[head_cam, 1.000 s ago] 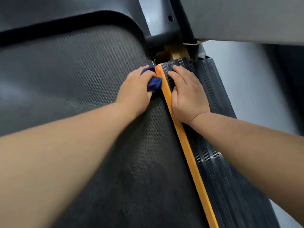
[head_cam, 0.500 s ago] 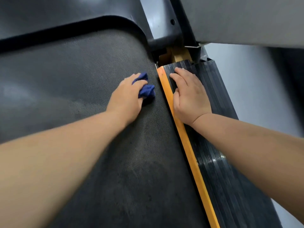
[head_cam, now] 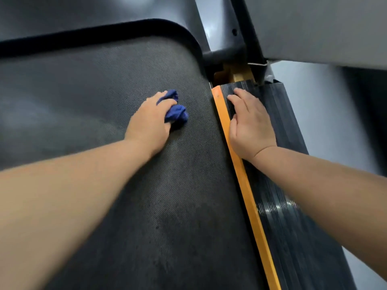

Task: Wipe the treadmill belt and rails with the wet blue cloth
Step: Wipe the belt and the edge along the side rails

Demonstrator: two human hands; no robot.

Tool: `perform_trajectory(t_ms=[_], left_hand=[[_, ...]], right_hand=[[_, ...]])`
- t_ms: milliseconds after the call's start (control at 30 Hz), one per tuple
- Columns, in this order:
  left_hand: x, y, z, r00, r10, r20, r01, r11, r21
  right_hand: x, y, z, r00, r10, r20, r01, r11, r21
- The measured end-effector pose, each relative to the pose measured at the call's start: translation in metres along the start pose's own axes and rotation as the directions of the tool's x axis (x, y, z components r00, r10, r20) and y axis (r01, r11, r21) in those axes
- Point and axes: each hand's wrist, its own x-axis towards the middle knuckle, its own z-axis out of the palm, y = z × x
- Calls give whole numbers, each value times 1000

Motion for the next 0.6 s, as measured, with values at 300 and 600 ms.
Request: perform_trajectory(t_ms=[300, 600], left_hand=[[-50, 6, -3, 928, 316, 198, -334, 941, 63], [-92, 3, 6, 985, 91, 147, -88, 996, -29]], right_hand=[[0, -11, -2, 999, -12, 32, 15, 994, -109], [-1, -43, 13, 900, -283, 333, 358, 914, -190]])
